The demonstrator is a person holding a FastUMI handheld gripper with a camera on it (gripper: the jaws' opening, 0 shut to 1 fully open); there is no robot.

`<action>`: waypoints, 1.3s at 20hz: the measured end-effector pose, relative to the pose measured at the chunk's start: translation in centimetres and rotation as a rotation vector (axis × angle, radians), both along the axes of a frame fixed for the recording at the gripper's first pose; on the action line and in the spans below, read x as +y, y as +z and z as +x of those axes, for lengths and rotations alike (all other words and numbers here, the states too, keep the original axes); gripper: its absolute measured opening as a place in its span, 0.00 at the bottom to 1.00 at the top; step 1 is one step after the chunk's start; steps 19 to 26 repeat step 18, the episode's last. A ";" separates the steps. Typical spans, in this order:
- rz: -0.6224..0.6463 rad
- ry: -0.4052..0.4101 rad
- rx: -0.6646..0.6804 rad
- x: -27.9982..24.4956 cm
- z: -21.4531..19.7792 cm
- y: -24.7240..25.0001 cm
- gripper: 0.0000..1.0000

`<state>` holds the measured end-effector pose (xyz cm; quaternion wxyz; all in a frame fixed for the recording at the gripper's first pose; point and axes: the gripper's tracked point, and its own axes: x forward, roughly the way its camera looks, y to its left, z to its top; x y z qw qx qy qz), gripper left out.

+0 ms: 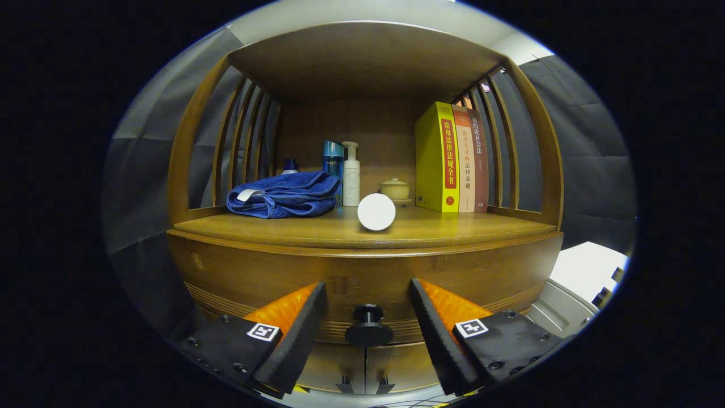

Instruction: Pull open the drawer, take out the items inside it, and place them on the countertop above the cabinet.

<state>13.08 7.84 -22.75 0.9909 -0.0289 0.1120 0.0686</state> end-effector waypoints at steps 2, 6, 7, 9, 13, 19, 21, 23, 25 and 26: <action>-0.007 -0.015 0.022 -0.2 -0.5 0.6 0.97; -0.013 -0.012 -0.048 -0.2 -3.2 7.1 0.98; -0.007 -0.008 -0.064 -0.2 -4.4 9.0 0.98; 0.006 0.012 -0.073 0.0 -6.6 12.8 0.98; -0.006 0.056 -0.102 0.2 -11.5 18.6 0.98; -0.019 0.066 -0.138 -0.5 -15.4 21.8 0.99; -0.019 0.066 -0.138 -0.5 -15.4 21.8 0.99; -0.019 0.066 -0.138 -0.5 -15.4 21.8 0.99; -0.019 0.066 -0.138 -0.5 -15.4 21.8 0.99; -0.019 0.066 -0.138 -0.5 -15.4 21.8 0.99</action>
